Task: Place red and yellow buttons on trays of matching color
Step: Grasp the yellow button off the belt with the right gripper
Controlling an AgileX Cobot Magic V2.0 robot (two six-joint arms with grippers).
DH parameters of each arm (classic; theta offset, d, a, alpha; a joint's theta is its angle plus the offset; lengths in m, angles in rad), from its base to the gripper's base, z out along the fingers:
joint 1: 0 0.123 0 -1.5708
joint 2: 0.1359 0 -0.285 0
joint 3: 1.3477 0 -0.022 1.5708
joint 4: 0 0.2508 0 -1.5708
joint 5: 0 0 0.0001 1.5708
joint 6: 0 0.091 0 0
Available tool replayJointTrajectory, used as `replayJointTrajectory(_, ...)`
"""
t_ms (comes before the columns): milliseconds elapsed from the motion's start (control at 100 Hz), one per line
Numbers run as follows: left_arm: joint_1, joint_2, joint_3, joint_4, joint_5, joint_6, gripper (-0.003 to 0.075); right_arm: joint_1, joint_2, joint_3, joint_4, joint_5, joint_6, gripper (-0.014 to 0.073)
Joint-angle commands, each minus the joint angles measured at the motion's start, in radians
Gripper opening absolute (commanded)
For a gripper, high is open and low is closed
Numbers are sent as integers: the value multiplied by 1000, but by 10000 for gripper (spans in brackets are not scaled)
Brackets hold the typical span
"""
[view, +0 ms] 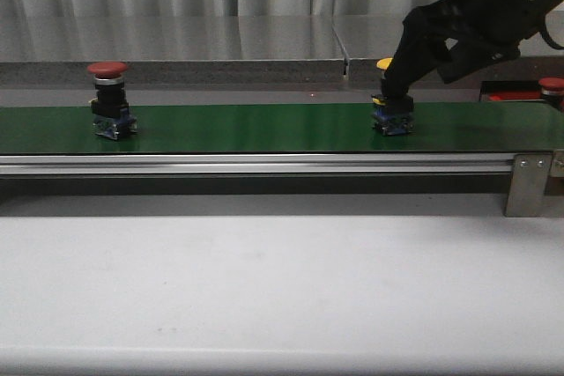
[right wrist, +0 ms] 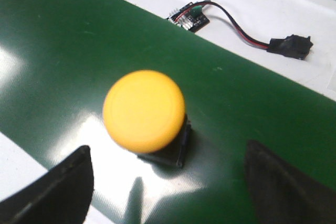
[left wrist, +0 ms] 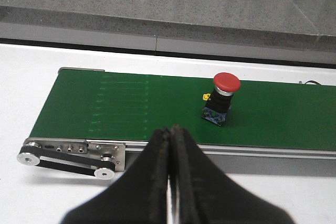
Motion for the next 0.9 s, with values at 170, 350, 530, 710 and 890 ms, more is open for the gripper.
replayJointTrajectory(170,-6,-1,-28,-19,-71,1,-19,-1,21,-114,15,-17,-9,582)
replayJointTrajectory(350,-6,-1,-28,-19,-71,1,-19,-1,49,-126,15,-21,-8,393)
replayJointTrajectory(530,-6,-1,-28,-19,-71,1,-19,-2,47,-126,15,-22,-8,216)
replayJointTrajectory(710,-6,-1,-28,-19,-71,1,-19,-13,-21,-126,15,-15,9,216)
replayJointTrajectory(890,-6,-1,-28,-19,-71,1,-19,-76,-149,-126,14,53,62,216)
